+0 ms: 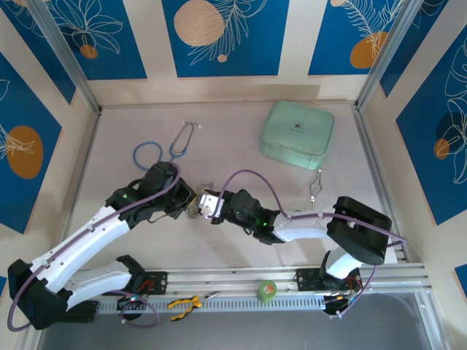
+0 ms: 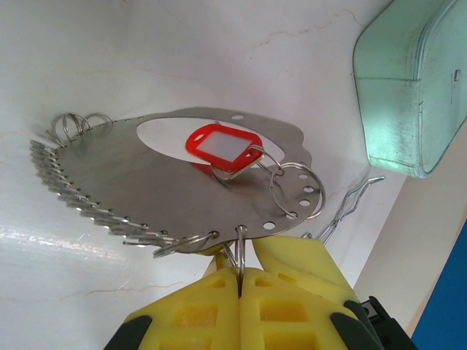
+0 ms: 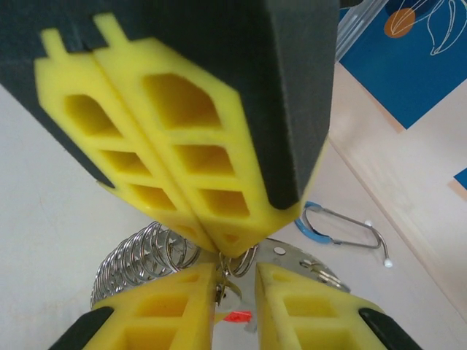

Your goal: Put the keys on the keyring

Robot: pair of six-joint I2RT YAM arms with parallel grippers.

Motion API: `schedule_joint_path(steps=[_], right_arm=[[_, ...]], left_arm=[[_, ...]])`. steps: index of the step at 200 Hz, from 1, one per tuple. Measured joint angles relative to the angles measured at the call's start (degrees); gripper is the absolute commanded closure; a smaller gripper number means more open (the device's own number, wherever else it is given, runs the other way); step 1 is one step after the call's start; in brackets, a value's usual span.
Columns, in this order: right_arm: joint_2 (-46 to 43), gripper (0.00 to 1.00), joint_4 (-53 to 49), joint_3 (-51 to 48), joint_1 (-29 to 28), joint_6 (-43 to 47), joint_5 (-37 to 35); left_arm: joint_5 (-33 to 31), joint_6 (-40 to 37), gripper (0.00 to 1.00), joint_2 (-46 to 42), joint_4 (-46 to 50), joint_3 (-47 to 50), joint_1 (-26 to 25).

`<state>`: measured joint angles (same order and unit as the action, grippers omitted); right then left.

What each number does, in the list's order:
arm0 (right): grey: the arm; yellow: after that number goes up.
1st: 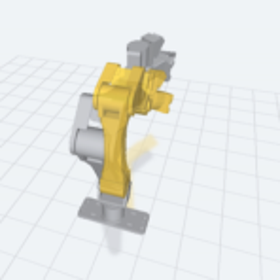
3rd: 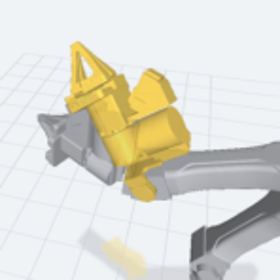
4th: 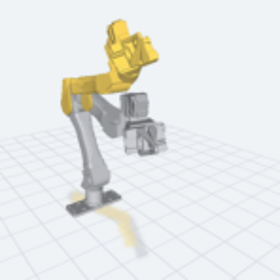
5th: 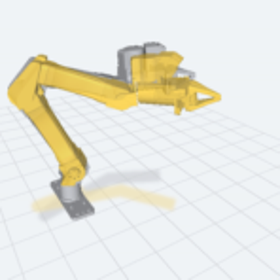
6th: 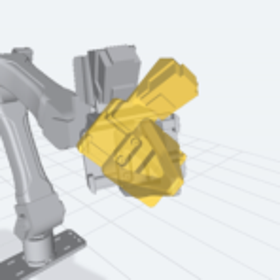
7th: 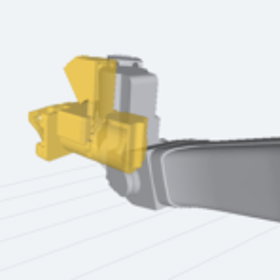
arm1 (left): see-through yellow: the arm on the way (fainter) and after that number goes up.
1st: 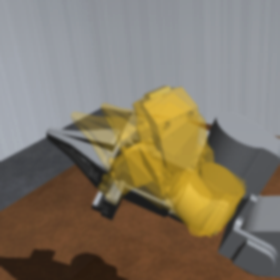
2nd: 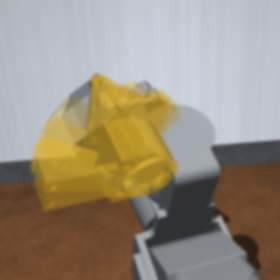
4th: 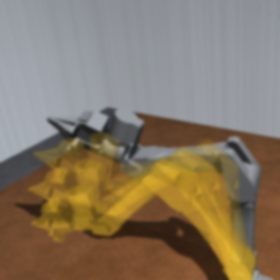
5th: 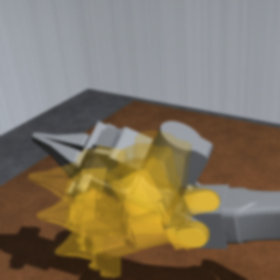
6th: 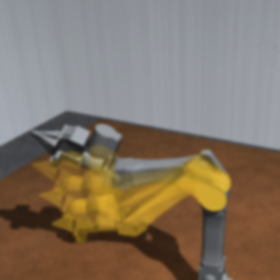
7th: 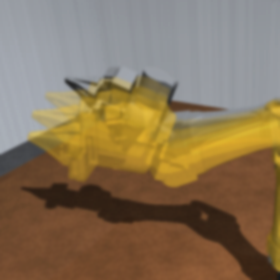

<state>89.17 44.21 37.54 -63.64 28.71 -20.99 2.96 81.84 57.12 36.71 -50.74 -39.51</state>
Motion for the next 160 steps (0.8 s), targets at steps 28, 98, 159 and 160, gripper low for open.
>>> schedule_joint_path(steps=[28,98,159,160], right_arm=[[0.0,0.81,0.4,0.1,0.0,0.0,0.0],[1.1,1.0,1.5,0.5,0.0,0.0,0.2],[0.7,1.0,1.2,0.6,1.3,-1.7,1.7],[0.7,1.0,1.1,0.6,1.4,-1.7,1.8]], left_arm=[[0.0,0.2,1.0,0.0,0.0,0.0,0.0],[0.0,1.7,1.0,-0.2,-0.6,0.0,0.0],[-8.5,-9.9,0.32,-5.3,-1.9,0.3,0.0],[-8.8,-10.1,0.31,-5.4,-1.9,0.3,-0.1]])
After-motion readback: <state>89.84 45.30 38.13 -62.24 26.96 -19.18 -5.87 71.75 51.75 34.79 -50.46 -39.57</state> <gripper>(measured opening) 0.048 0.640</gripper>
